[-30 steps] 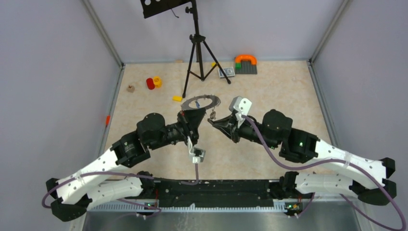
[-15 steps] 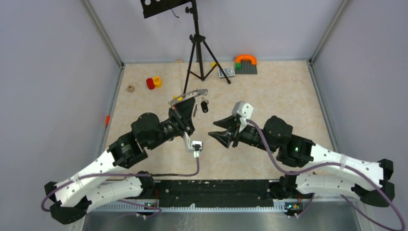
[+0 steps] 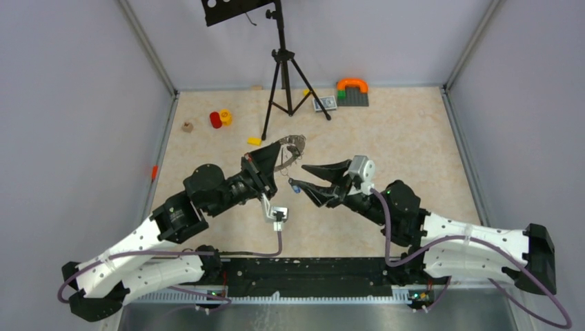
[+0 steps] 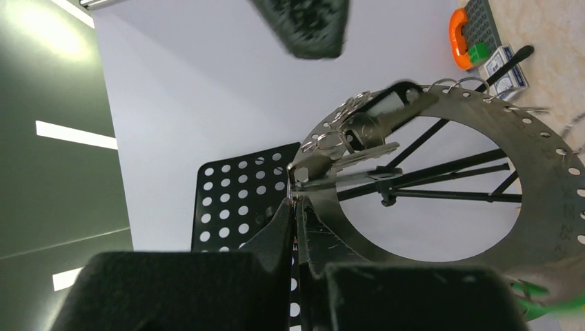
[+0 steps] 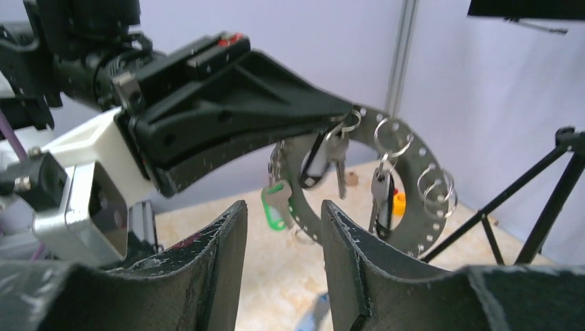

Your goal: Remove the keys from the keyring

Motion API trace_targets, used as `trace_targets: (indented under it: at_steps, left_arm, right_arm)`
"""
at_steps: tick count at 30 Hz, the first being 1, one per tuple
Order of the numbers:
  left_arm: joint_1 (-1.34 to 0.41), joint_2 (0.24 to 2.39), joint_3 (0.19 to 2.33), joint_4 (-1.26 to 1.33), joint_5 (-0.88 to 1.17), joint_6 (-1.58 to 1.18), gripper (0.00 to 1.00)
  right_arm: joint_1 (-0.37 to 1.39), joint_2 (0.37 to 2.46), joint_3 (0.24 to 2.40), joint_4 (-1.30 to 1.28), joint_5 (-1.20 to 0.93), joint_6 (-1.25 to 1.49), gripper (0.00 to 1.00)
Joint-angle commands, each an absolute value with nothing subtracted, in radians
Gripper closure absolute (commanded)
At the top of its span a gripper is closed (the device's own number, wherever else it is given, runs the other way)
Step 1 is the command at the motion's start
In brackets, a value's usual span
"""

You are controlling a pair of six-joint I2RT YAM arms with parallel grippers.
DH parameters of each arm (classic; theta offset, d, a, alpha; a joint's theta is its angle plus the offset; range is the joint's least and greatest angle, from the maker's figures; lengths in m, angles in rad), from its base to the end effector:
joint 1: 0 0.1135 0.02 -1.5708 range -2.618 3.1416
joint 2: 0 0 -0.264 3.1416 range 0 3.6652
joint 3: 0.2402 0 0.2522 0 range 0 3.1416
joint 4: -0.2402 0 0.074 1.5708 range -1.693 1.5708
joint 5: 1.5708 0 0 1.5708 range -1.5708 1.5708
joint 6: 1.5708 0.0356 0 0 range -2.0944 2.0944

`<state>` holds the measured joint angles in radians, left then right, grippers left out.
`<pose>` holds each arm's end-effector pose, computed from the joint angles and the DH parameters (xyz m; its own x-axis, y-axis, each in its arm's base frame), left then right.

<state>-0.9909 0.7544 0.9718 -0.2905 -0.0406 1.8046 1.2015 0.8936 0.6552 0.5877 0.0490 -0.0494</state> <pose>0.0906 -0.1357 0.3977 0.8008 0.5514 0.2340 -0.1496 -0.1941 0.9695 0.0773 0.1949 0.3572 0.1686 0.2989 -0.9393 -0.9076 0.4187 -0.0296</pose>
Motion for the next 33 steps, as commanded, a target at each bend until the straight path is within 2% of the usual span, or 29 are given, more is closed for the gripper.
trace_targets:
  at_steps: [1, 11, 20, 33]
  left_arm:
    - [-1.002, 0.732, 0.971, -0.216, -0.016, 1.797, 1.00]
    - [-1.010, 0.727, 0.960, -0.216, -0.005, 1.789, 1.00]
    - [-1.023, 0.725, 0.953, -0.216, -0.005, 1.784, 1.00]
    - [-1.035, 0.724, 0.951, -0.222, -0.005, 1.784, 1.00]
  right_arm:
    - [1.209, 0.924, 0.663, 0.811, 0.060, -0.084, 0.57]
    - [1.209, 0.970, 0.691, 0.826, 0.051, -0.086, 0.56]
    - [1.210, 1.040, 0.749, 0.789, 0.099, -0.030, 0.50]
    - [1.209, 1.094, 0.772, 0.790, 0.174, -0.037, 0.51]
